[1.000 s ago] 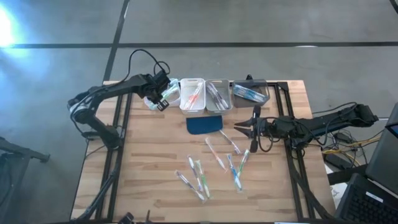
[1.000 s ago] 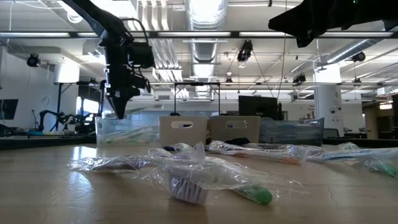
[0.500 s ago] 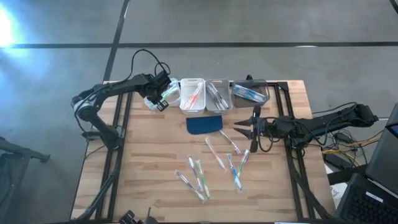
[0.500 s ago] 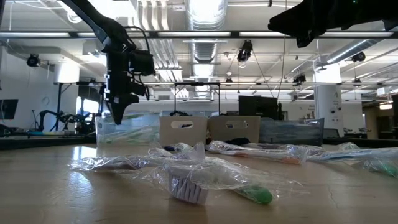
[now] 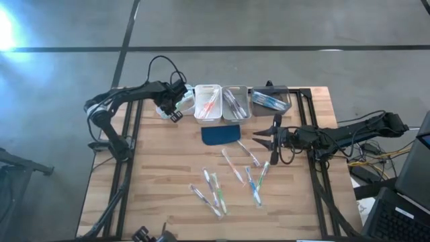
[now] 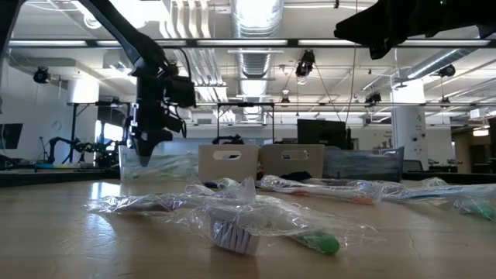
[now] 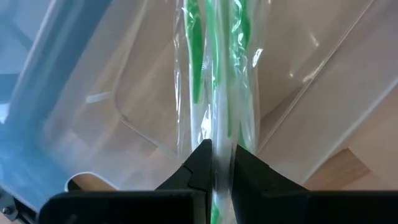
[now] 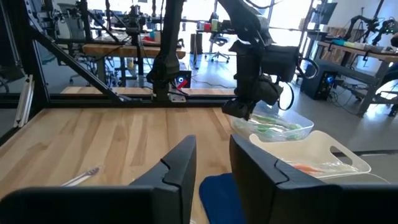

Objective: Pick & Place Toothbrushes
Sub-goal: Put the green toothbrush into the transparent bin

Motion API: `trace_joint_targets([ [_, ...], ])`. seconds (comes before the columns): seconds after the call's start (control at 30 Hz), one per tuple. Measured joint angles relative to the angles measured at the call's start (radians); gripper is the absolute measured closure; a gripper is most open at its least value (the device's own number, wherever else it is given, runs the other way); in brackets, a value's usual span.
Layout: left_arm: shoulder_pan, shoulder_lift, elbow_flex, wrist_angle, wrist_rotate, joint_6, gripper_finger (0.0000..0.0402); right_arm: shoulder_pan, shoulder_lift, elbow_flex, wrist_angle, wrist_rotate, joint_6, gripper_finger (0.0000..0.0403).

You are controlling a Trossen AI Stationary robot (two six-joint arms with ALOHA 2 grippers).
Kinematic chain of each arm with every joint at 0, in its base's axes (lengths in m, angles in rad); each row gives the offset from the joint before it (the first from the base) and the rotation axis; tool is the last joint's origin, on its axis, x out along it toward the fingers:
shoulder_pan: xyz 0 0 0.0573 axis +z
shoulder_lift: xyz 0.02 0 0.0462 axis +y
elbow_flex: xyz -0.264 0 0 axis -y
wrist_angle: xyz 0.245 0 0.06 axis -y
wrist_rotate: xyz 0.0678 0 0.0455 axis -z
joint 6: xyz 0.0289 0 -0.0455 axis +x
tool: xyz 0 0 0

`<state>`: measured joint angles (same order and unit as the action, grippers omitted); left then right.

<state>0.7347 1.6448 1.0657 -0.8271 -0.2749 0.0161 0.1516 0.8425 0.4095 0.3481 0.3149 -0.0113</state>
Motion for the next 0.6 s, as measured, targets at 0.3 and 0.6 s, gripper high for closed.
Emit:
trace_joint_targets([
  [0.3,0.002,0.045,0.0,0.022,-0.003,0.002,0.0367,0.0,0.0,0.0,0.0,0.0,-0.015,0.0344],
  [0.6,0.002,0.038,0.0,0.042,-0.004,0.044,0.0341,0.0,0.0,0.0,0.0,0.0,-0.017,0.0354],
])
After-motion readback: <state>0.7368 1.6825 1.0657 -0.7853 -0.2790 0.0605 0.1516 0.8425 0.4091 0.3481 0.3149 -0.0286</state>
